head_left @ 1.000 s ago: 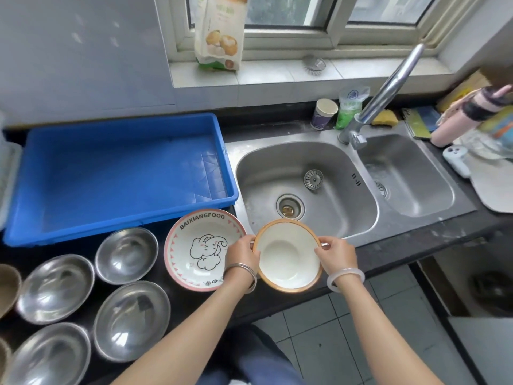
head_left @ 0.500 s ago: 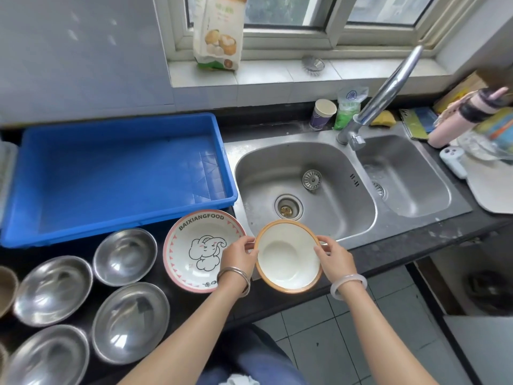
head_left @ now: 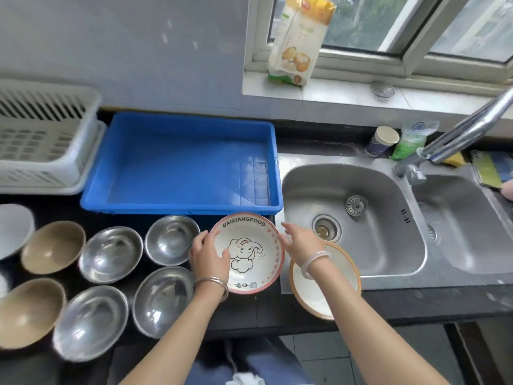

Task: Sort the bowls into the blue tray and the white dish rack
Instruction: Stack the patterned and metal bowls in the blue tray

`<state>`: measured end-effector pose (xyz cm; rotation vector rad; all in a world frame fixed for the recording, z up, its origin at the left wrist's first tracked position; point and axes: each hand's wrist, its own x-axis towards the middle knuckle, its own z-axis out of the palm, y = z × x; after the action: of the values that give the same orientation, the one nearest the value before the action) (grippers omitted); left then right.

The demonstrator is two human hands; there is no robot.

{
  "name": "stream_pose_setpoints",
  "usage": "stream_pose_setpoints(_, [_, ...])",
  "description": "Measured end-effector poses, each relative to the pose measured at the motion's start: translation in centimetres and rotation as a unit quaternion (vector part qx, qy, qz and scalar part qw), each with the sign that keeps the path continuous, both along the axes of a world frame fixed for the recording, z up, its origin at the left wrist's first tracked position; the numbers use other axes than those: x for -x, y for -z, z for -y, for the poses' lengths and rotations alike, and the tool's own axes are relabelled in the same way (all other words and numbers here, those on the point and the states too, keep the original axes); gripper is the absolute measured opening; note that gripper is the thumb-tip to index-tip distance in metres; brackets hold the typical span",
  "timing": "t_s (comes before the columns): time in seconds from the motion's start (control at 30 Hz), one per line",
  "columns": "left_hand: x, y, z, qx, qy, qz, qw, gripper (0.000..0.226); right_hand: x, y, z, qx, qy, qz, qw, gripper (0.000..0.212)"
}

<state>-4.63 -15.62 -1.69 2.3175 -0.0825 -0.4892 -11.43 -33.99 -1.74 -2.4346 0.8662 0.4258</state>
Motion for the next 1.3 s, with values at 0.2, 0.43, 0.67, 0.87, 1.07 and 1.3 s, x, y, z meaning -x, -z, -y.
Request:
stream_pose_setpoints(0.2, [0.4, 1.1, -1.2, 0.036, -0.013, -0.085, 0.996, 0.053, -3.1, 1.1, 0.2, 0.0, -0.054, -0.077, 0.996, 0.03])
stream_pose_setpoints(0.43, [-0.7, 1.4, -1.9, 0.026, -0.064, -0.1, 0.993, 0.047, -3.8, 0.8, 0.6, -0.028, -0.056, -0.037, 0.997, 0.022])
stream_pose_setpoints(0.67, [-2.7, 0.0, -3.7, 0.045, -0.101, -0.104, 0.988, 0.041, -4.2, -2.0, 0.2, -0.089, -0.082, 0.012, 0.993, 0.013])
stream_pose_setpoints(0.87, [-7.1, -2.7, -4.9, 0.11, -0.113, -0.084, 0.984, 0.037, -7.1, -4.9, -0.2, -0.124, -0.026, 0.09, 0.988, 0.023])
stream_pose_setpoints(1.07, [-15.0, -4.3, -6.1, 0.133, -0.15, -0.052, 0.978, 0.019, -13.6, -5.1, -1.4, -0.211, 0.078, 0.131, 0.966, 0.025])
stream_pose_setpoints(1.3, [-23.0, -2.4, -6.8, 0.153, -0.182, -0.033, 0.971, 0.028, -21.2, -1.7, -5.1, -0.253, 0.179, 0.149, 0.939, 0.028])
